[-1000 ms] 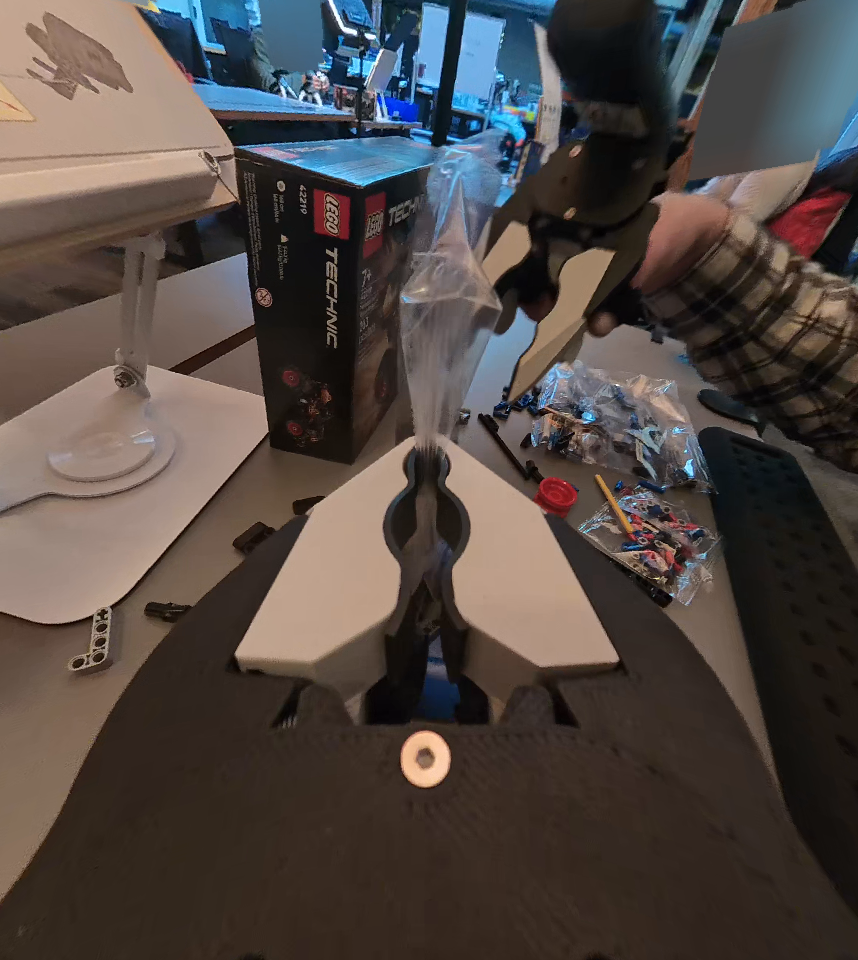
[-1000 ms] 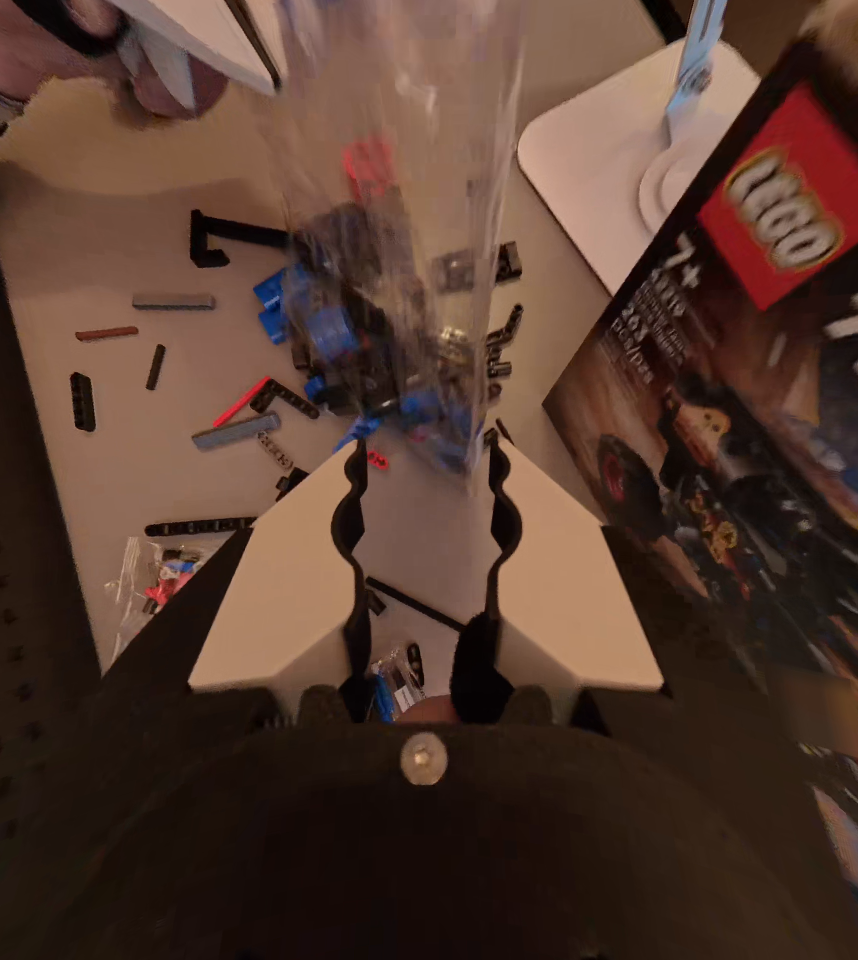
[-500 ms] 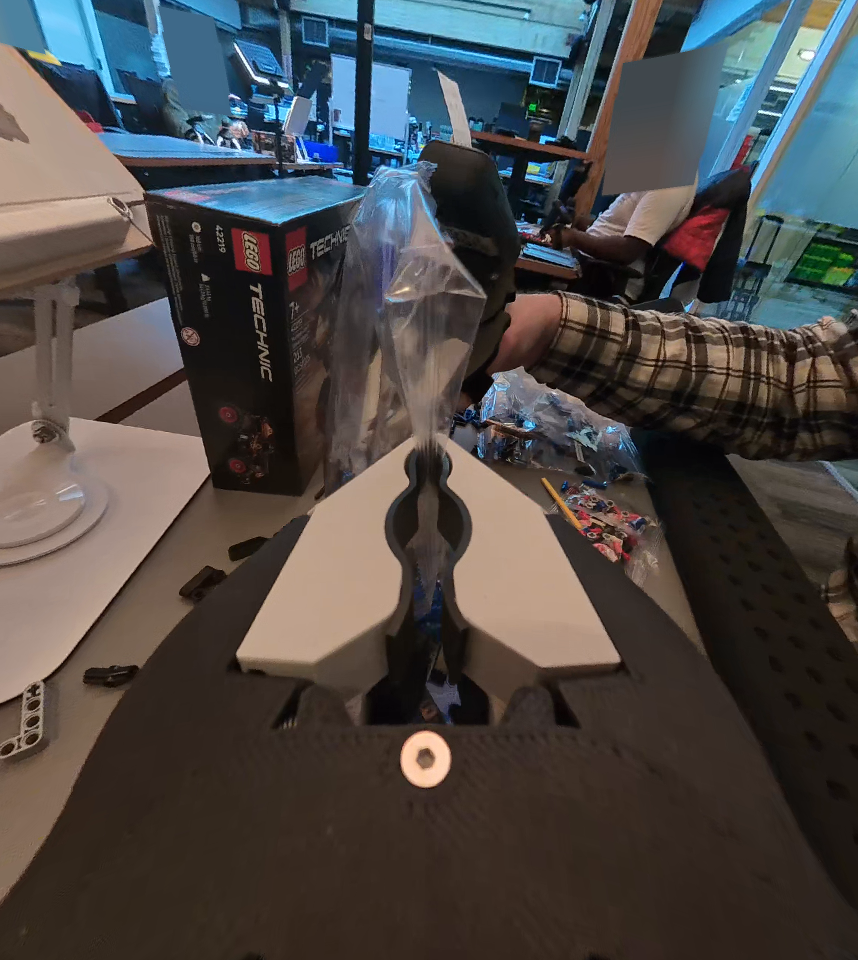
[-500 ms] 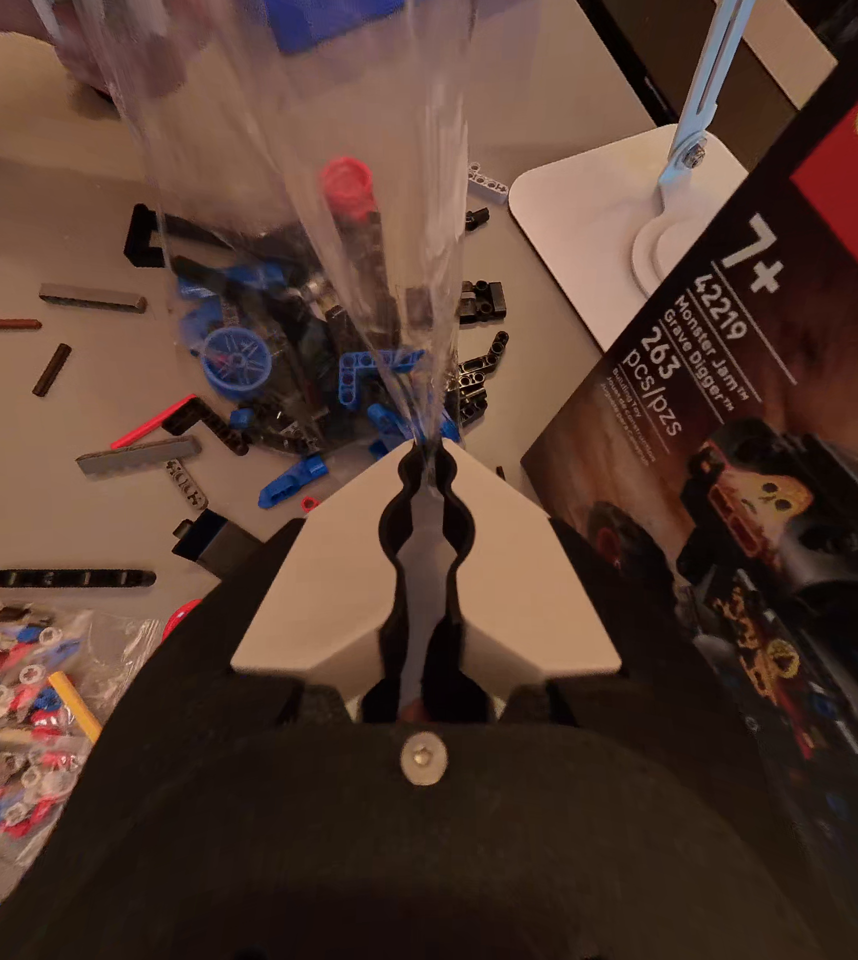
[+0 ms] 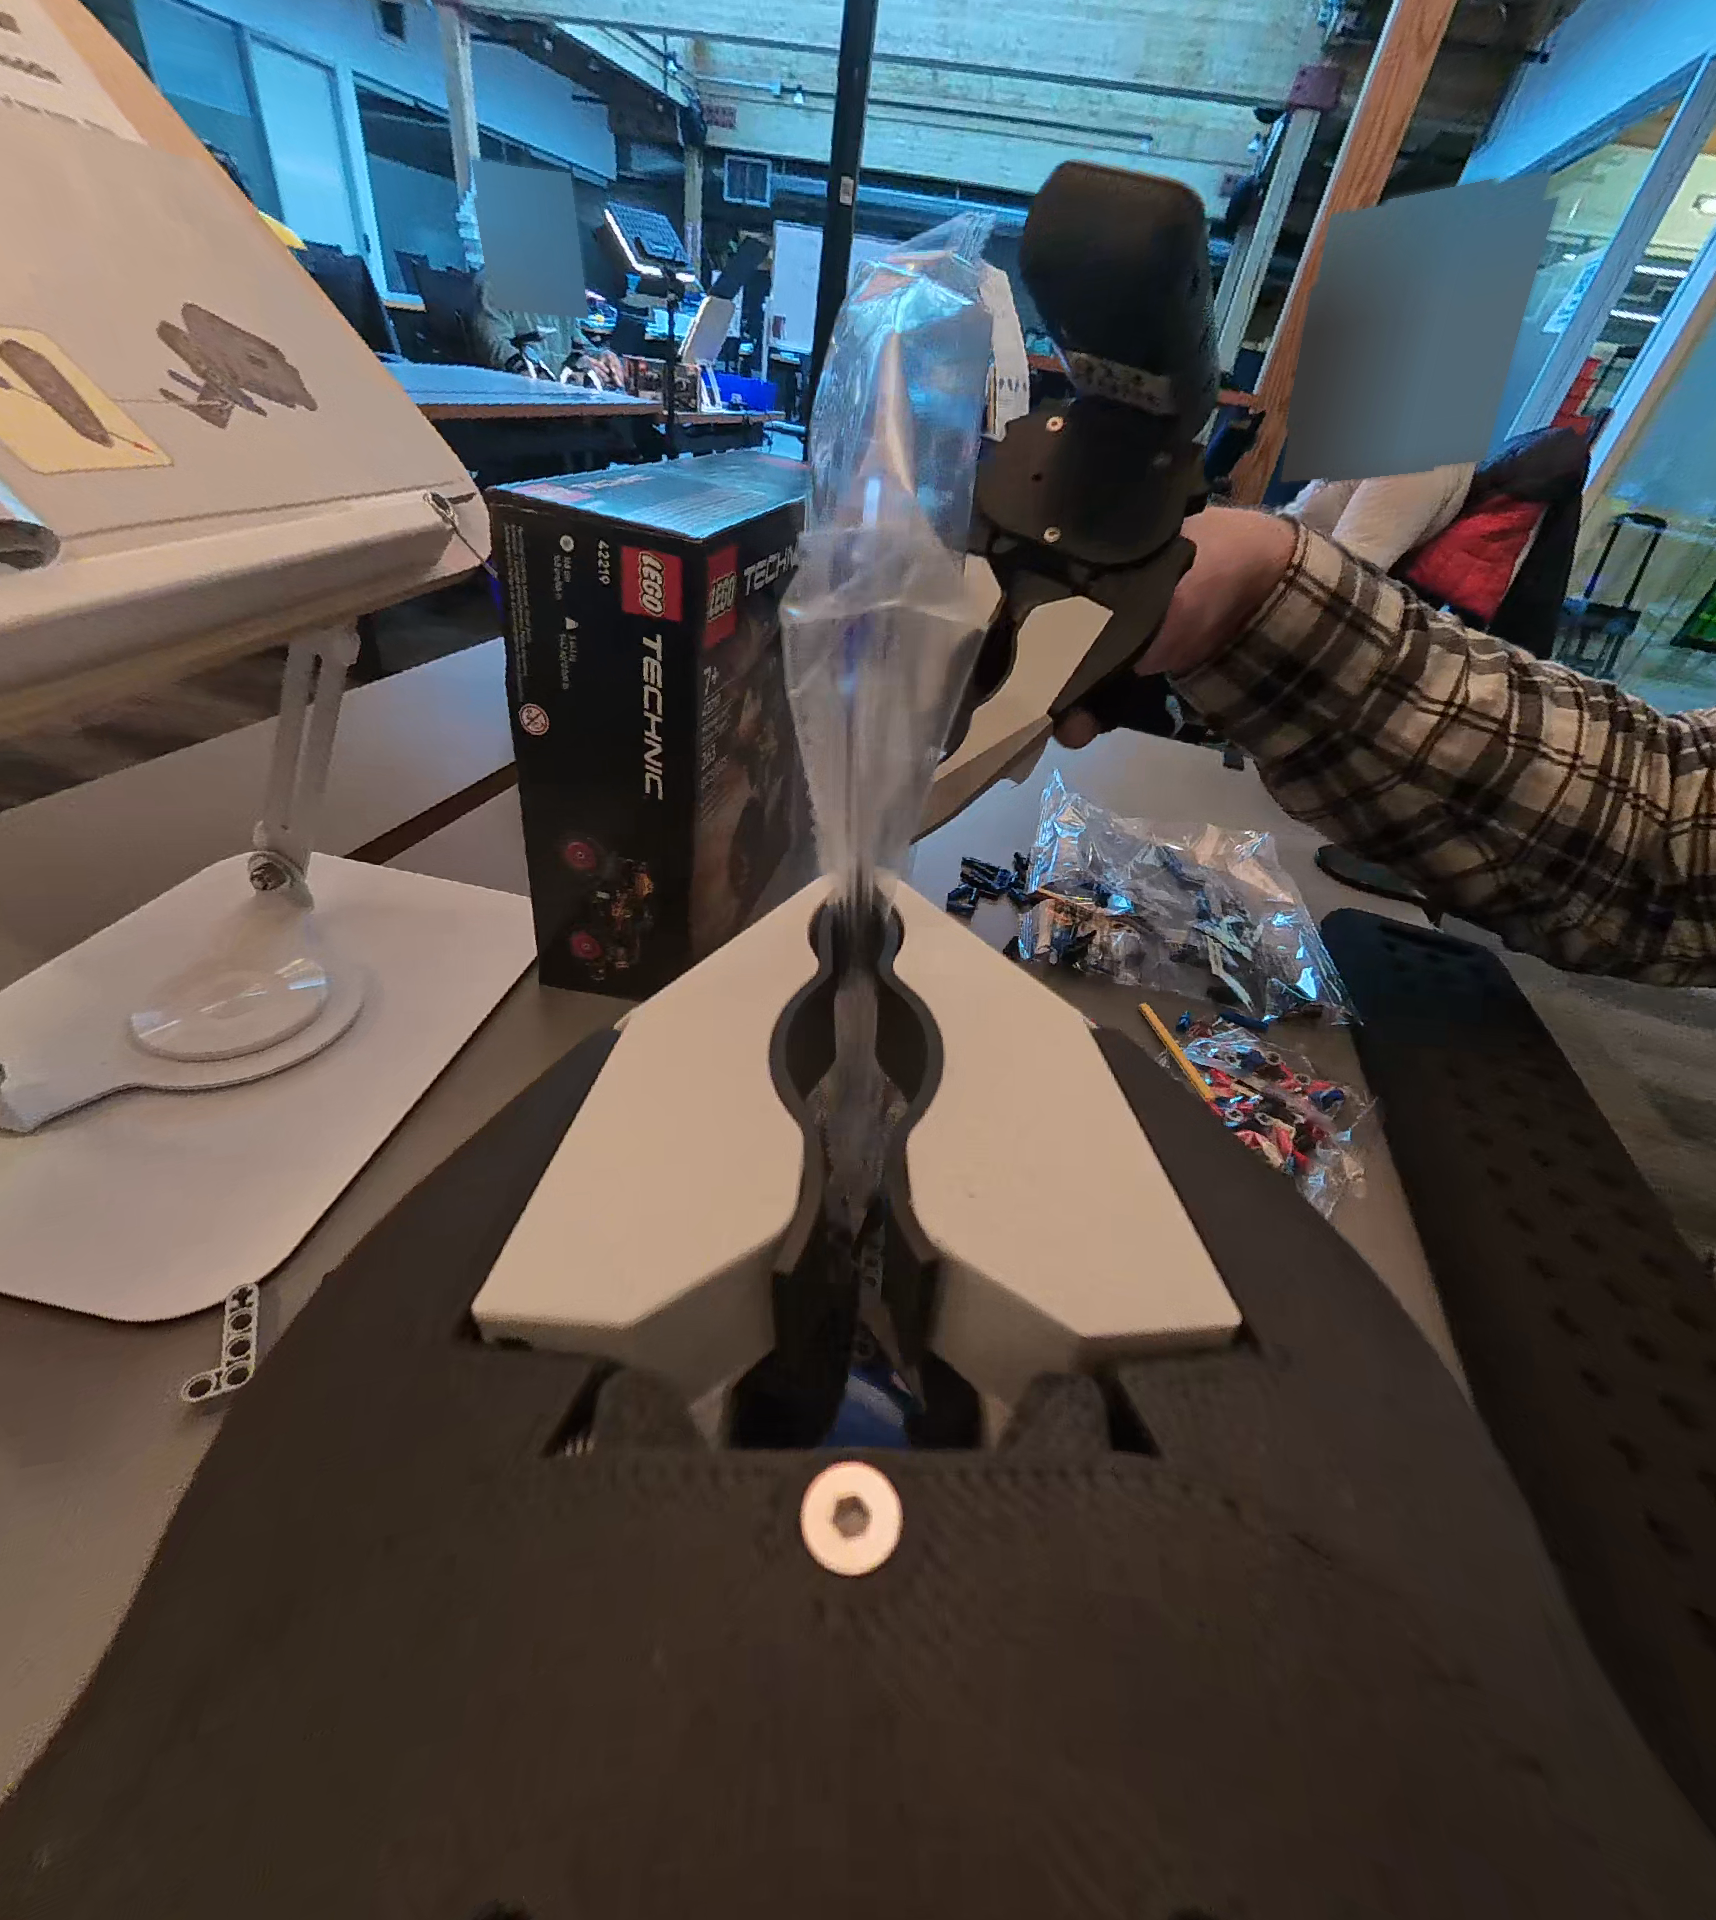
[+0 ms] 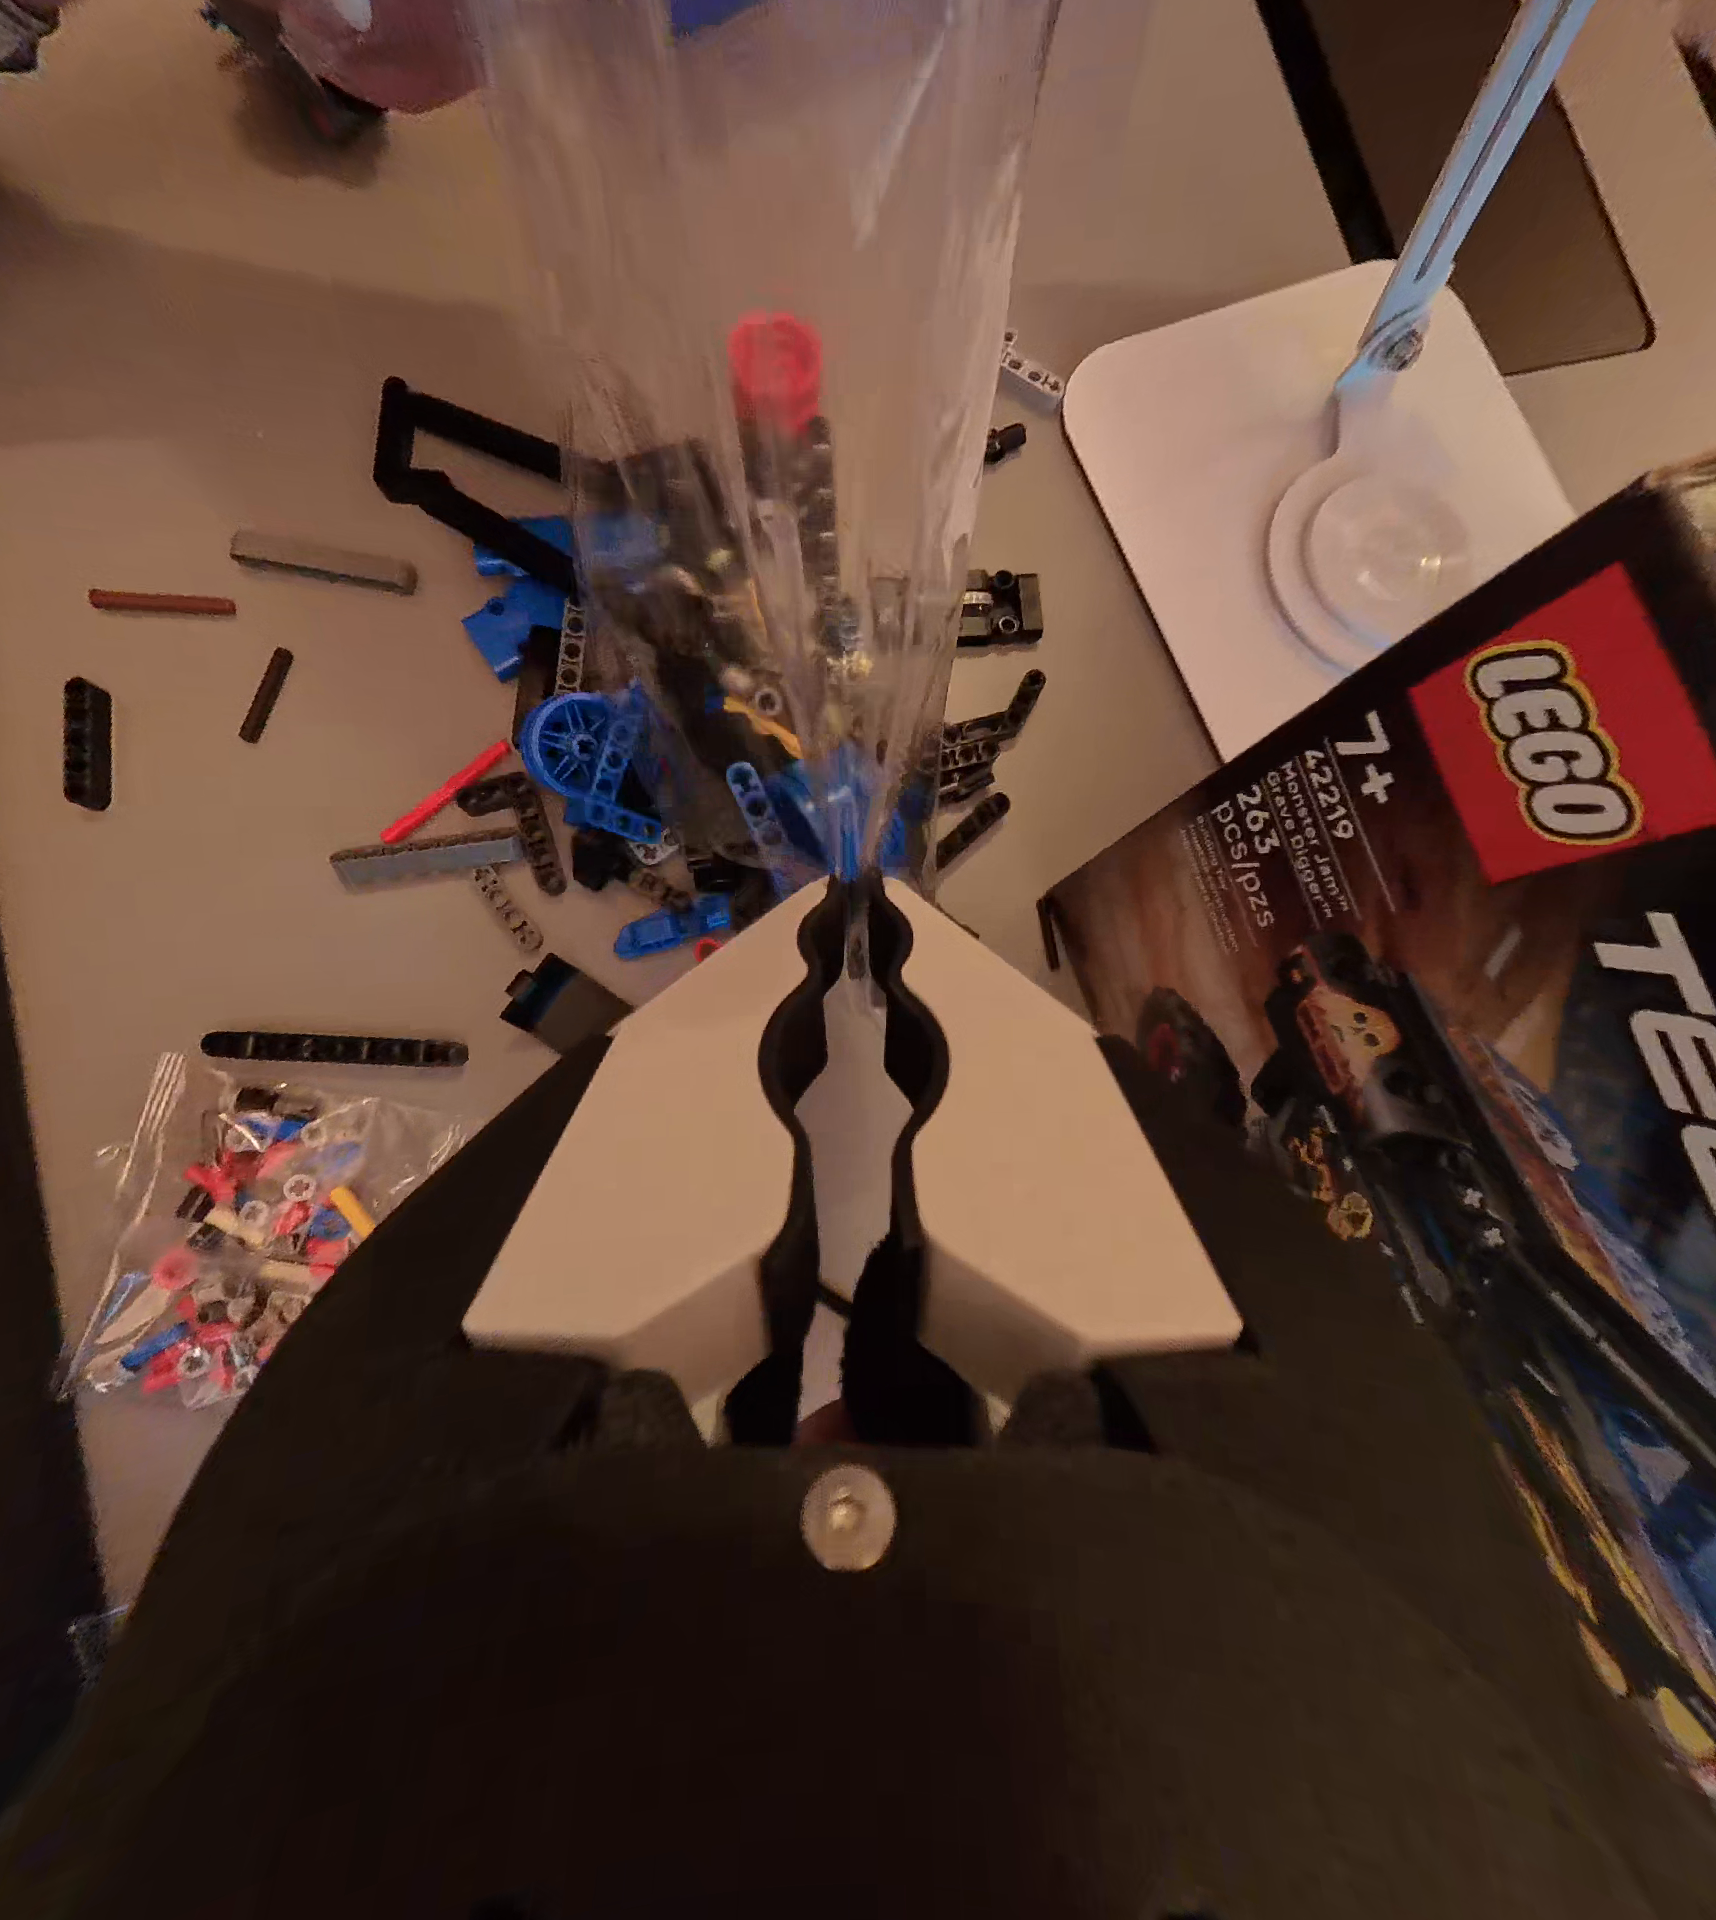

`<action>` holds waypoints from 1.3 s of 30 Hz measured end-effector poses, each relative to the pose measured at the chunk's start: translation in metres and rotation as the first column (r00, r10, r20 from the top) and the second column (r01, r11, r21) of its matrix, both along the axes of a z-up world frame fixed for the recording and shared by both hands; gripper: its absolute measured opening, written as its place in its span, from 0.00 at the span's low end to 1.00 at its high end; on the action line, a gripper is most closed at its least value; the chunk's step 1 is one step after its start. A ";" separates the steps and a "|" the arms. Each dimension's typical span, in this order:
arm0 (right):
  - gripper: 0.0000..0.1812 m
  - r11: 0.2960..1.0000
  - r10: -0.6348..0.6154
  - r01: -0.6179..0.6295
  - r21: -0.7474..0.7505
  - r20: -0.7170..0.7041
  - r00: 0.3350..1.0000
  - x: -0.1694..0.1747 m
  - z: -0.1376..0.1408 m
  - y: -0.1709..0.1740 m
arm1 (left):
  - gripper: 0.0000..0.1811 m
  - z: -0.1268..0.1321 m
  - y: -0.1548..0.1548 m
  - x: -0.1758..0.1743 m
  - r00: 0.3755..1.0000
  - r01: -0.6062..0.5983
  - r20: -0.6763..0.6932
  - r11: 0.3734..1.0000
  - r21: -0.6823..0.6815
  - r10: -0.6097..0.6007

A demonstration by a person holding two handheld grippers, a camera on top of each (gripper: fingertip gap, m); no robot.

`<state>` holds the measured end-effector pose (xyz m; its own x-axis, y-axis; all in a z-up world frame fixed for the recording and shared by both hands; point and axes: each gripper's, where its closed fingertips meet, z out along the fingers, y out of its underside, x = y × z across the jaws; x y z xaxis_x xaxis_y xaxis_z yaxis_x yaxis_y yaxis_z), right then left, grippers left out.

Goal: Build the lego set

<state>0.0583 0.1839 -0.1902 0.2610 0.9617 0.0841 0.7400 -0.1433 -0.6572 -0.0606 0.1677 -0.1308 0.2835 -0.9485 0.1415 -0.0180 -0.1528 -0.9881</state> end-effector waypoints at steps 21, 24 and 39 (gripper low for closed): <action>0.01 0.996 -0.021 0.006 0.087 0.181 0.983 0.010 0.034 -0.010 | 0.00 0.001 0.005 -0.001 0.997 0.003 0.082 1.000 -0.029 -0.001; 0.01 0.992 -0.030 0.006 0.122 0.199 0.980 0.014 0.046 -0.011 | 0.01 0.009 0.001 0.002 0.993 0.017 0.114 1.000 -0.005 -0.016; 0.01 0.996 -0.078 0.084 0.030 -0.160 0.984 0.059 0.104 -0.011 | 0.20 0.038 0.003 0.006 0.981 -0.095 0.175 0.992 0.076 0.081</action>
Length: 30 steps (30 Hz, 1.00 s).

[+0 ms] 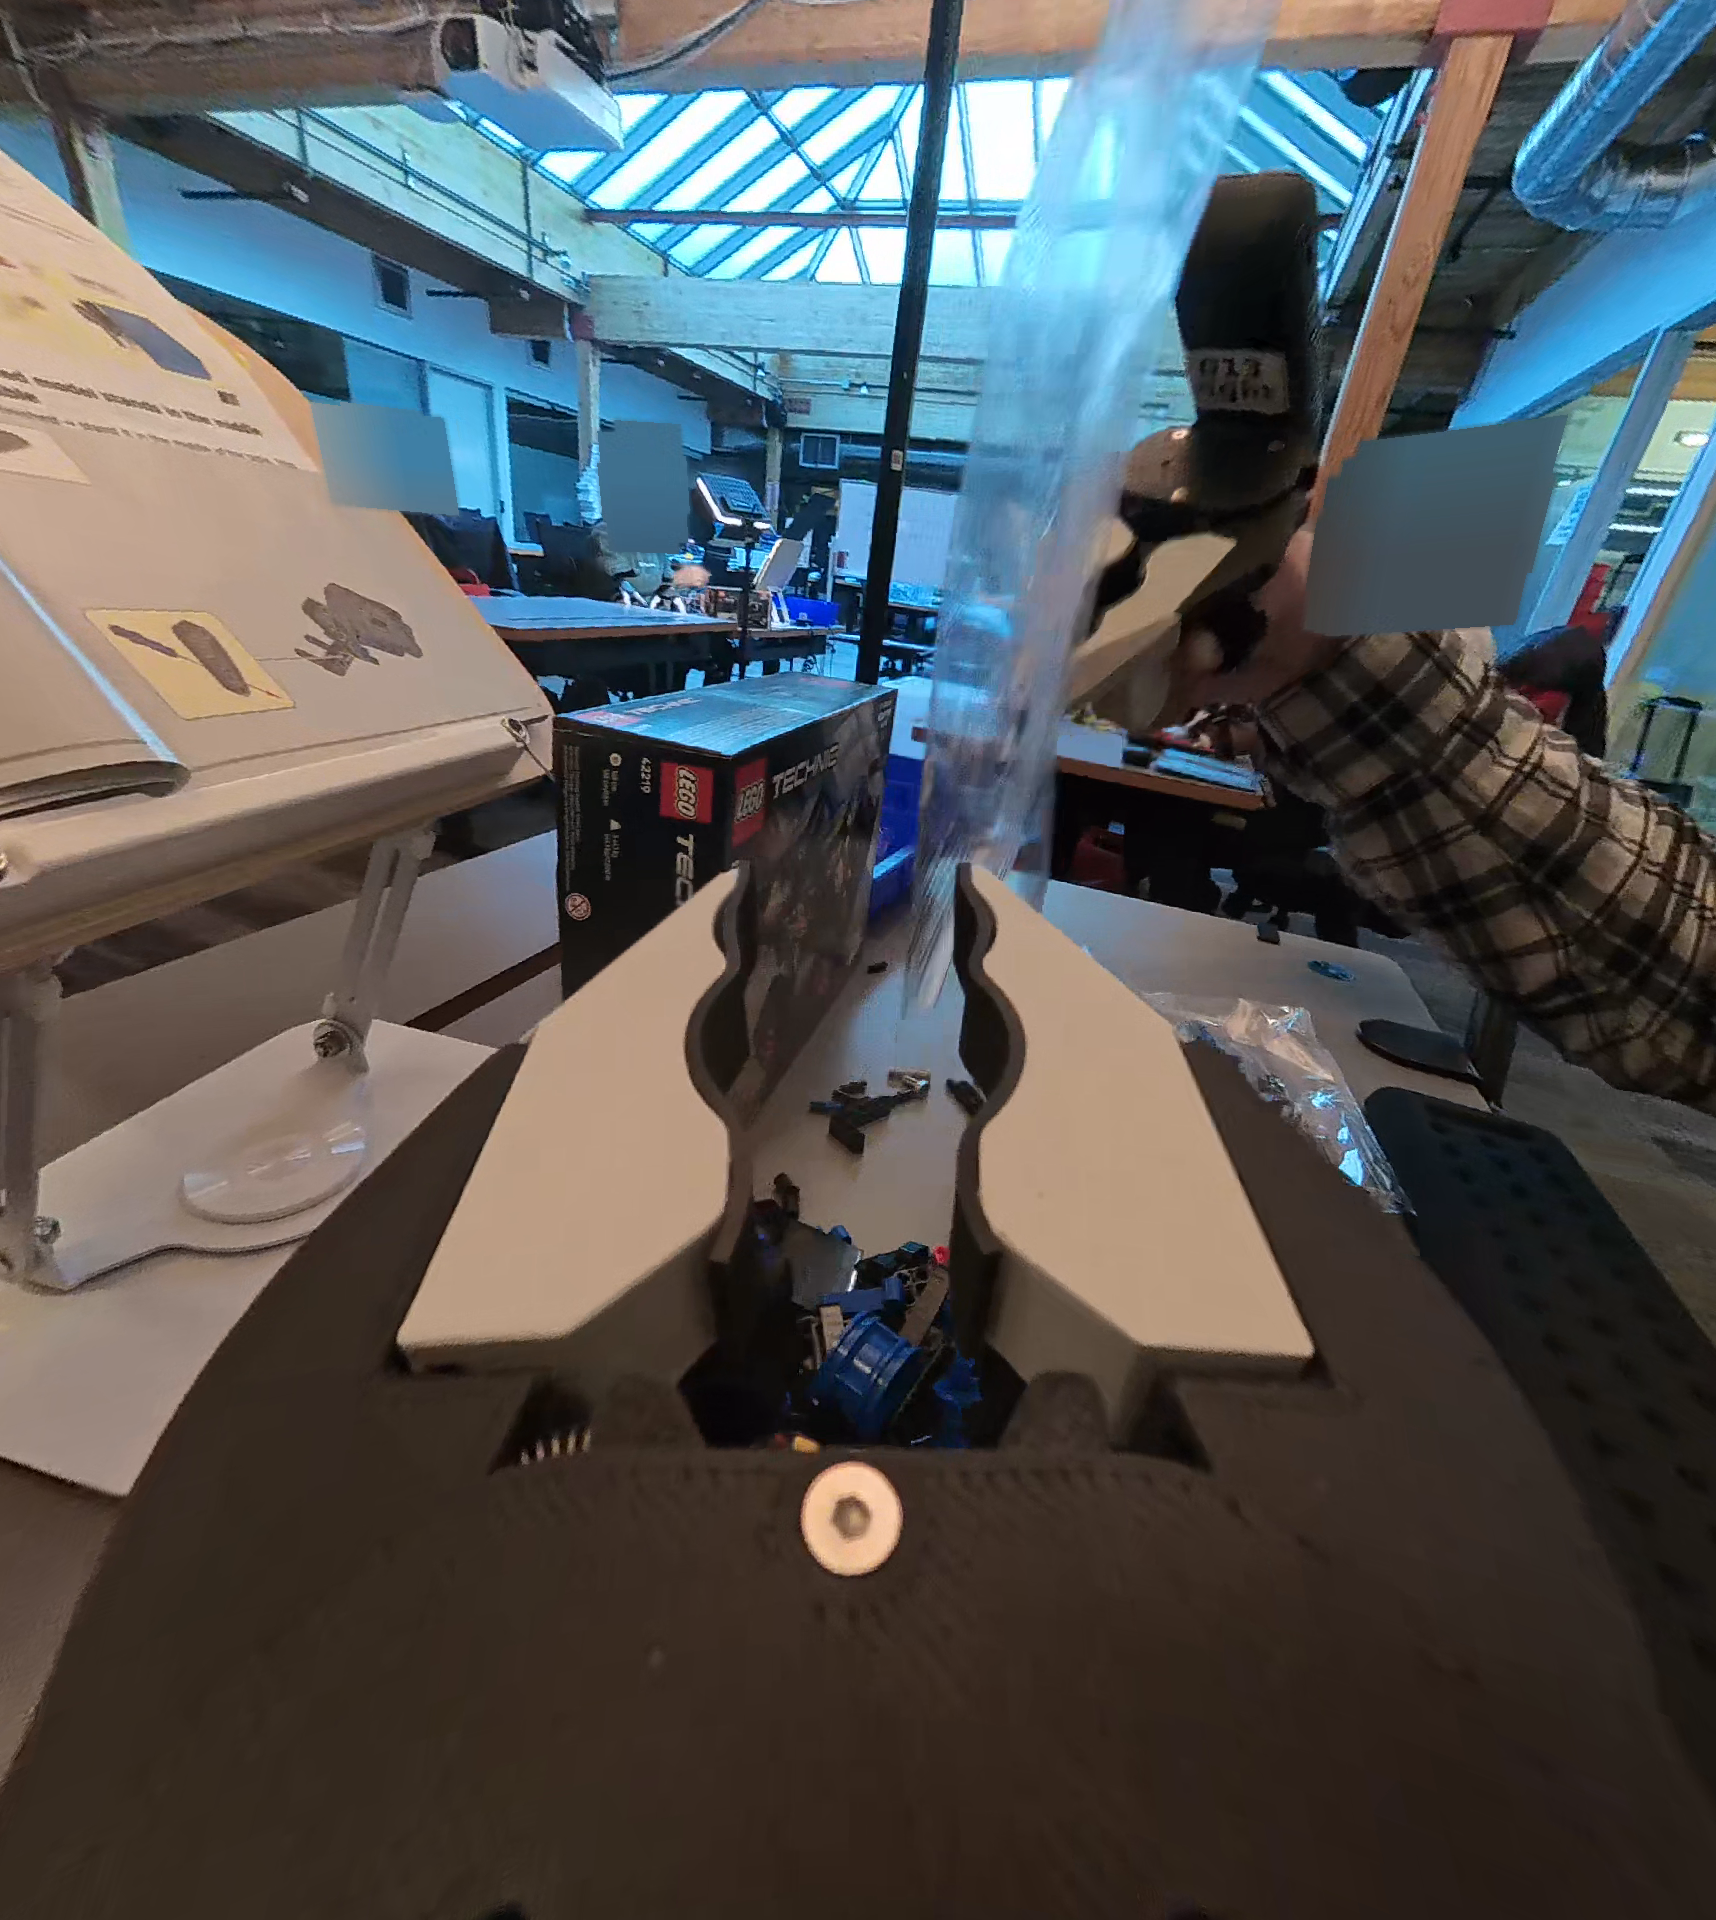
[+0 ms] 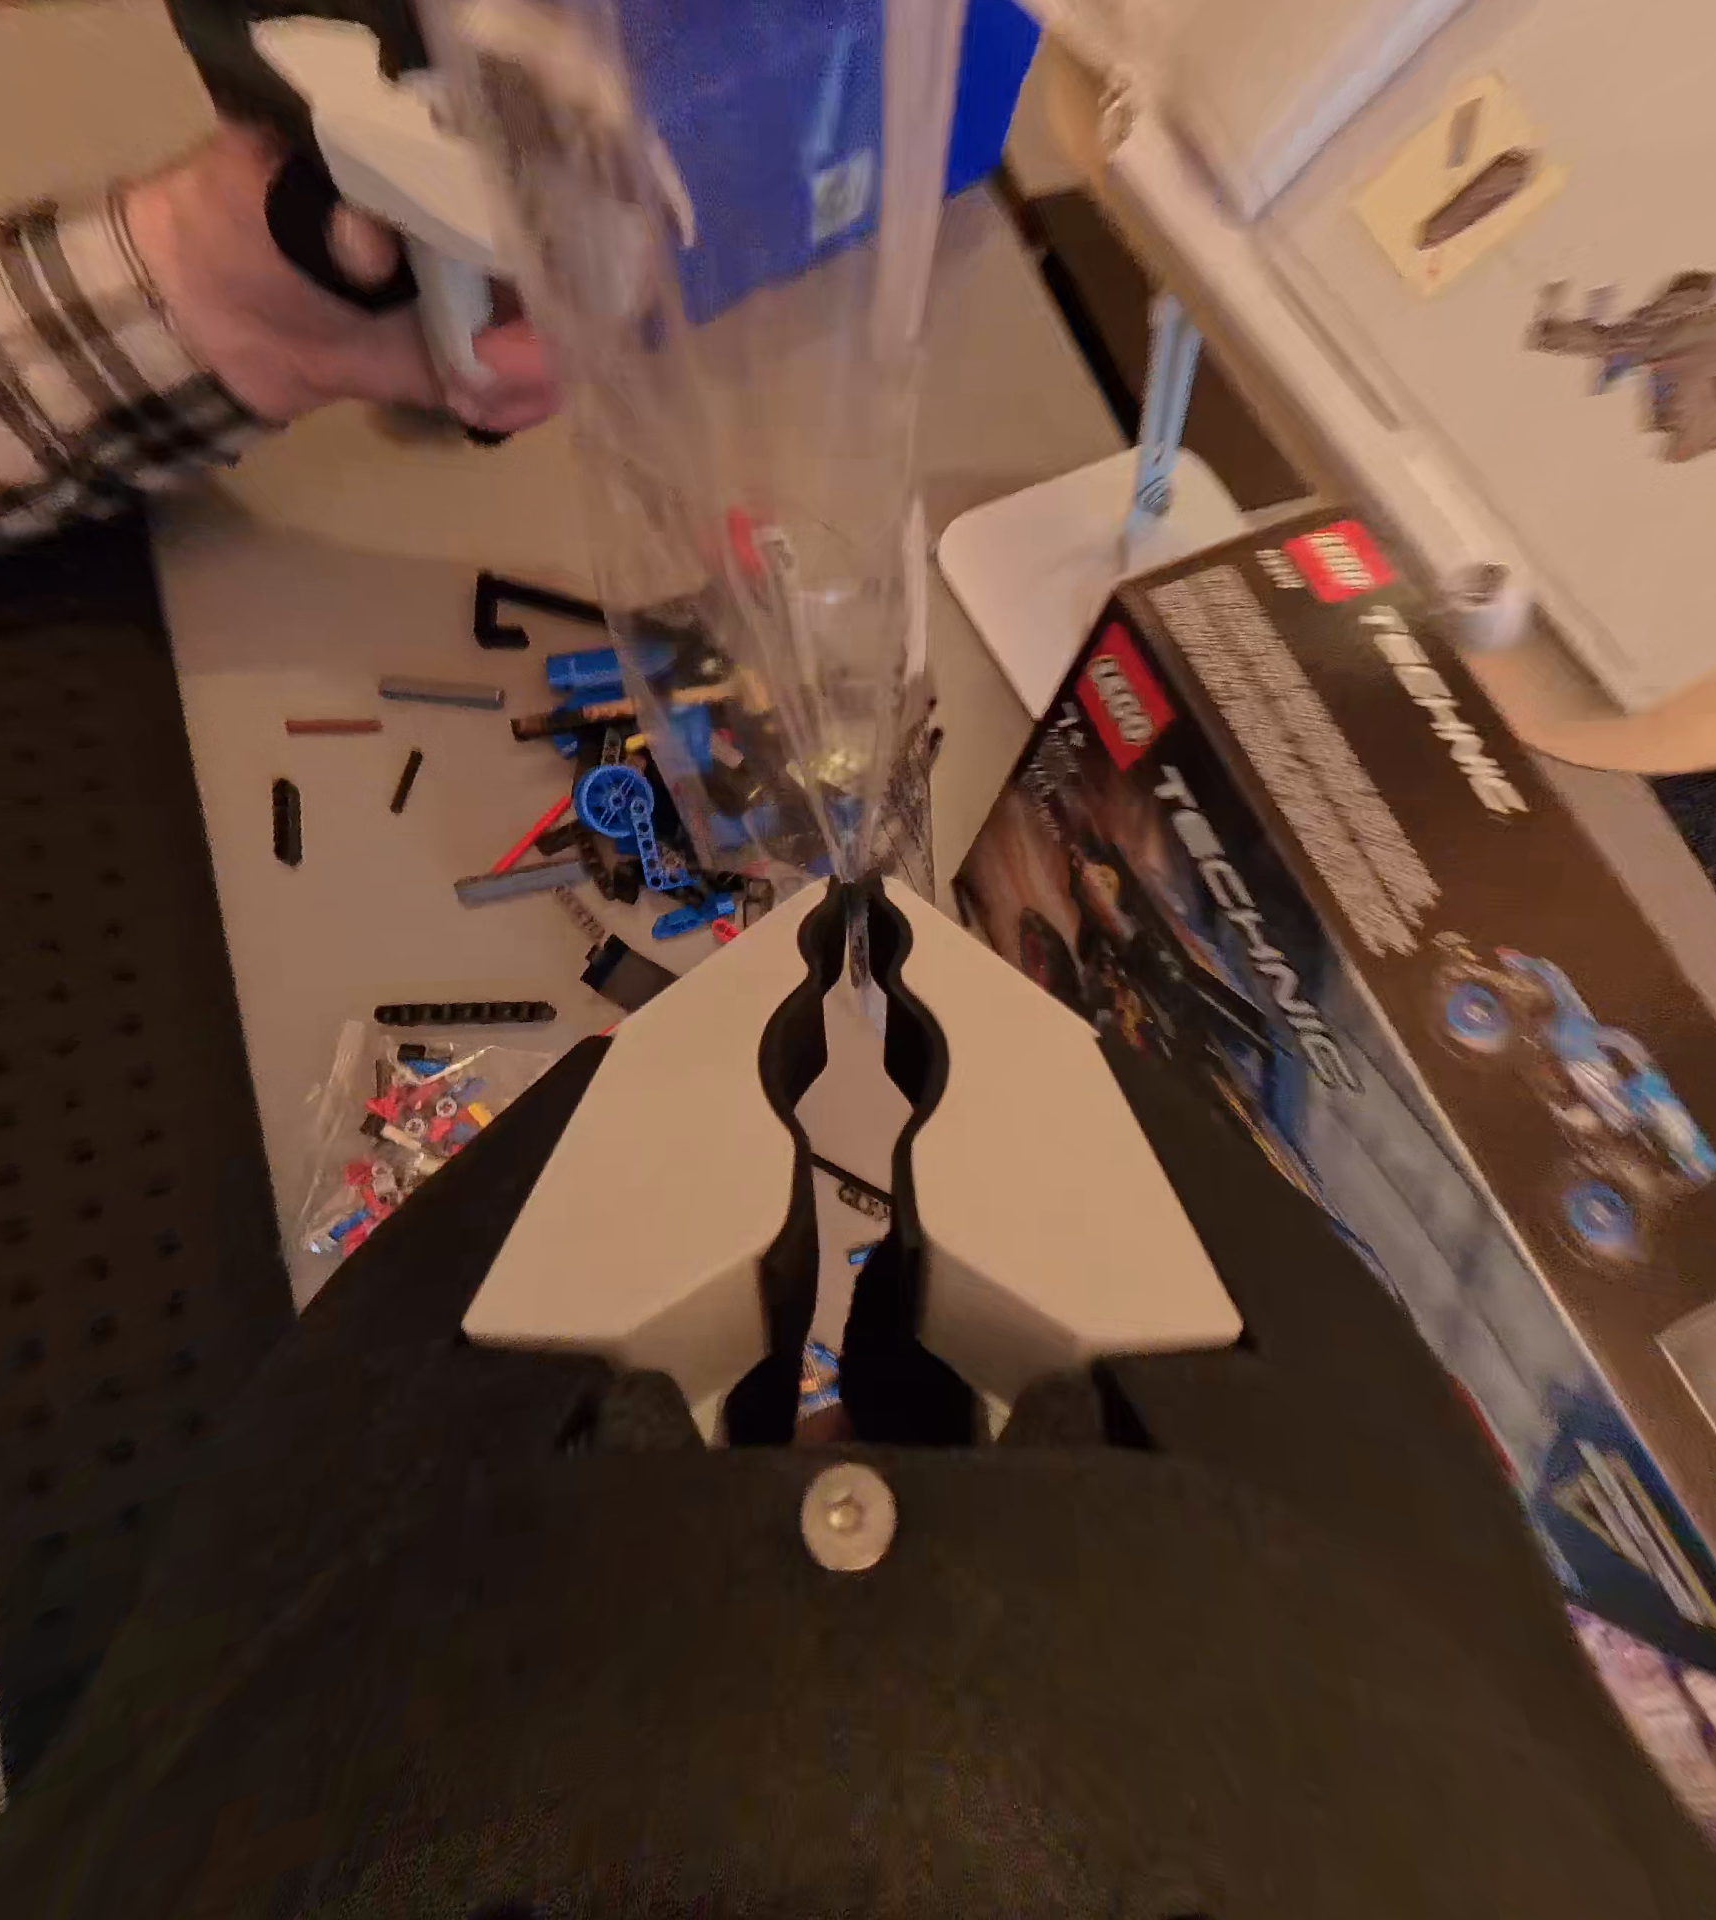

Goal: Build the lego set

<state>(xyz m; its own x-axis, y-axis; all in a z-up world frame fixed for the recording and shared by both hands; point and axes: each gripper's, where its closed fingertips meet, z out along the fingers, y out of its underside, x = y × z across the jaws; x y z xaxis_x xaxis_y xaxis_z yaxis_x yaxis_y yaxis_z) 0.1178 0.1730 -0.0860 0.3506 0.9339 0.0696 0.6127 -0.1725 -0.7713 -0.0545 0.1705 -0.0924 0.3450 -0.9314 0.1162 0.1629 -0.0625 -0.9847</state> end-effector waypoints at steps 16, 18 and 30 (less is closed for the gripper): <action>0.01 0.830 -0.558 0.546 -0.115 -0.185 0.809 0.279 0.045 0.091 | 0.15 -0.050 0.019 0.005 0.954 -0.134 -0.267 0.991 0.024 0.136; 0.01 0.801 -0.599 0.580 -0.152 -0.178 0.781 0.303 0.032 0.104 | 0.15 -0.060 0.022 0.009 0.944 -0.140 -0.300 0.990 0.025 0.141; 0.01 0.653 -0.636 0.615 -0.441 0.121 0.762 0.348 -0.096 0.165 | 0.16 -0.087 0.033 0.015 0.903 -0.163 -0.398 0.986 0.024 0.159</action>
<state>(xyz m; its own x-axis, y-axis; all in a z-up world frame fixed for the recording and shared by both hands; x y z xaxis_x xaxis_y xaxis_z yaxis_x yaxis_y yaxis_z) 0.4657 0.3375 -0.1820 0.8558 0.4159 -0.3075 0.2057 -0.8192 -0.5353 -0.0400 0.2031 -0.1797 0.5094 -0.8588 -0.0537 -0.2334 -0.0779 -0.9693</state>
